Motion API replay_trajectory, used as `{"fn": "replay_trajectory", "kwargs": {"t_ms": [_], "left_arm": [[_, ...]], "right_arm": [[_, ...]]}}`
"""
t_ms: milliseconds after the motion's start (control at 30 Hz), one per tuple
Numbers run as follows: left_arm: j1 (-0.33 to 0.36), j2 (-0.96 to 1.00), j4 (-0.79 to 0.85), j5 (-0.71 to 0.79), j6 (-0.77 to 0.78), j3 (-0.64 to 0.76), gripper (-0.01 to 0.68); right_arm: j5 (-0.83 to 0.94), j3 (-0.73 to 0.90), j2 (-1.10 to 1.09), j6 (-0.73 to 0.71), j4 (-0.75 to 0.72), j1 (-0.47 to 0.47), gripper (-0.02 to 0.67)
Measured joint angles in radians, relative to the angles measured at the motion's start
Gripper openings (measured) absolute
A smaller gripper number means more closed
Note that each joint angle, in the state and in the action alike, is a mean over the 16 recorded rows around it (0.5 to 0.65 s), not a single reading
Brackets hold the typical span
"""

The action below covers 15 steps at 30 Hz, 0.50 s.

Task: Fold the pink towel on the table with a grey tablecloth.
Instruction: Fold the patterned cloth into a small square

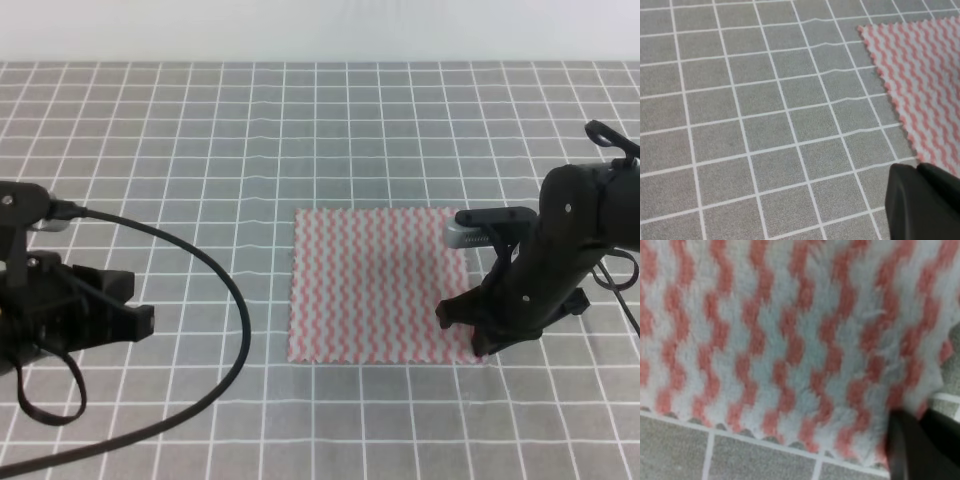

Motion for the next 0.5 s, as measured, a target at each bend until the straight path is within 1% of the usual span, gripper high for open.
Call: {"fn": "replay_trajectory", "kwargs": {"t_ms": [167,333,433,500], "left_arm": [[0.000,0.002,0.002,0.001,0.003,0.000,0.000],[0.000,0.003,0.018,0.007,0.032,0.000,0.004],[0.000,0.006,0.028,0.015,0.078,0.000,0.029],[0.000,0.012,0.035,0.022,0.122,0.000,0.057]], "right_arm": [[0.024,-0.029,0.001,-0.006,0.001,0.003,-0.013],[0.050,-0.081,0.004,-0.019,-0.004,0.004,-0.014],[0.065,-0.118,0.006,-0.032,-0.007,0.004,-0.015],[0.079,-0.143,0.004,-0.046,-0.009,0.004,-0.015]]}}
